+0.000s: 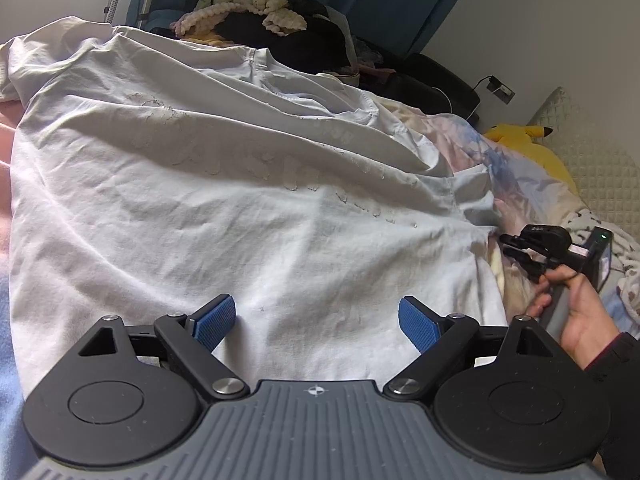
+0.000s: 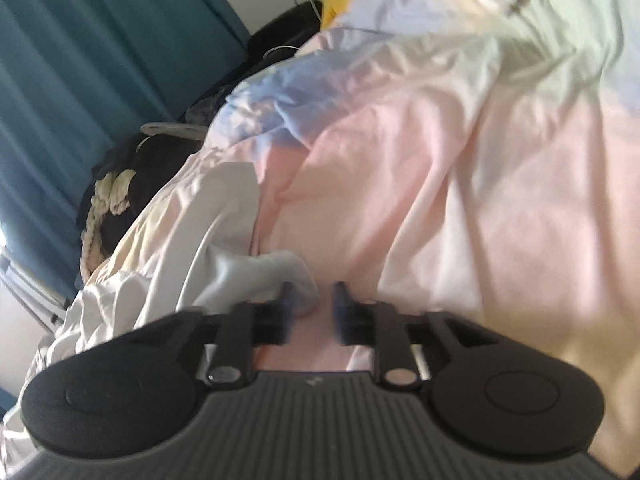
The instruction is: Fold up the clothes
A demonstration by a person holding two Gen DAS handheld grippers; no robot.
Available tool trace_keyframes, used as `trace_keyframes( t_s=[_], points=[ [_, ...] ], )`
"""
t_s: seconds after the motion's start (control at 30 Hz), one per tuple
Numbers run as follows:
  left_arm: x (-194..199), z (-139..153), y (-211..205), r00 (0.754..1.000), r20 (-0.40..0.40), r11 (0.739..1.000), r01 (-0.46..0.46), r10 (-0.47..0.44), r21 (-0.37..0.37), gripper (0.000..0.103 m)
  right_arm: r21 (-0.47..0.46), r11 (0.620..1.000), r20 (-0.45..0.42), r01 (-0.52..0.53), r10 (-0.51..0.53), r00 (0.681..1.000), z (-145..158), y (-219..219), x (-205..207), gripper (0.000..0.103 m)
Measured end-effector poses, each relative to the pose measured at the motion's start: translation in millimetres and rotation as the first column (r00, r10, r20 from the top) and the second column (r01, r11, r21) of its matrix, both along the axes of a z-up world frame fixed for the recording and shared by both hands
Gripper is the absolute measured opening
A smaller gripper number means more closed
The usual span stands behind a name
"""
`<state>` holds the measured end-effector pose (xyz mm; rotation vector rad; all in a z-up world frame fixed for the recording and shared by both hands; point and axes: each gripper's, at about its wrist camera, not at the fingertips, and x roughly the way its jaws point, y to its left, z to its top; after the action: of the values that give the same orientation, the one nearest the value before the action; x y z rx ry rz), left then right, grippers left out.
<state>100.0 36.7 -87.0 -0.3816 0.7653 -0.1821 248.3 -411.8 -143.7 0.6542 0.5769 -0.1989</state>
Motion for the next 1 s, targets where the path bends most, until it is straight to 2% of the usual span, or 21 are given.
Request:
trace_keyframes(
  t_s=[0.03, 0.13, 0.23, 0.3, 0.4, 0.53, 0.67, 0.77, 0.8, 0.87, 0.9, 0.93, 1.0],
  points=[
    [-1, 2, 2, 1.000, 0.007, 1.000, 0.000, 0.000, -0.004, 0.091, -0.027, 0.999, 0.004, -0.019, 0.019, 1.000, 8, 4, -7, 0.044],
    [-3, 8, 8, 1.000, 0.027, 1.000, 0.000, 0.001, -0.015, 0.091, -0.094, 0.992, 0.029, -0.080, 0.083, 0.996, 35, 17, -35, 0.045],
    [-8, 21, 19, 0.998, 0.062, 0.999, -0.020, 0.022, -0.029, 0.091, -0.073, 0.984, 0.071, -0.161, 0.166, 0.984, 60, 37, -73, 0.045],
    [-13, 31, 33, 0.996, 0.083, 0.998, -0.041, 0.045, -0.047, 0.091, -0.060, 0.968, 0.097, -0.245, 0.250, 0.964, 72, 57, -103, 0.045],
    [-22, 46, 58, 0.993, 0.083, 0.996, -0.089, 0.089, -0.001, 0.091, -0.062, 0.926, 0.129, -0.372, 0.377, 0.917, 84, 93, -146, 0.045],
    [-24, 56, 95, 0.981, 0.007, 0.980, -0.194, 0.194, 0.050, 0.091, -0.005, 0.882, 0.145, -0.471, 0.467, 0.872, 81, 125, -180, 0.046],
    [-15, 44, 126, 0.949, -0.108, 0.955, -0.295, 0.295, 0.010, 0.090, -0.035, 0.856, 0.096, -0.516, 0.517, 0.851, 71, 146, -188, 0.046],
    [-6, 34, 130, 0.936, -0.159, 0.949, -0.313, 0.313, 0.020, 0.087, -0.034, 0.844, 0.066, -0.536, 0.537, 0.841, 60, 152, -180, 0.046],
    [-3, 30, 128, 0.937, -0.169, 0.952, -0.307, 0.306, 0.024, 0.083, -0.023, 0.843, 0.060, -0.537, 0.538, 0.841, 56, 153, -178, 0.046],
    [4, 23, 124, 0.937, -0.185, 0.955, -0.294, 0.295, 0.039, 0.059, 0.015, 0.842, 0.056, -0.539, 0.537, 0.842, 49, 153, -173, 0.046],
    [6, 20, 122, 0.933, -0.190, 0.952, -0.300, 0.306, 0.060, 0.042, 0.027, 0.841, 0.056, -0.540, 0.538, 0.841, 46, 153, -173, 0.046],
    [8, 19, 120, 0.929, -0.176, 0.946, -0.314, 0.324, 0.082, 0.027, 0.037, 0.840, 0.056, -0.542, 0.540, 0.840, 44, 154, -173, 0.046],
    [9, 23, 114, 0.938, -0.110, 0.941, -0.315, 0.328, 0.119, 0.005, 0.046, 0.833, 0.056, -0.551, 0.549, 0.834, 41, 156, -172, 0.046]
  ],
)
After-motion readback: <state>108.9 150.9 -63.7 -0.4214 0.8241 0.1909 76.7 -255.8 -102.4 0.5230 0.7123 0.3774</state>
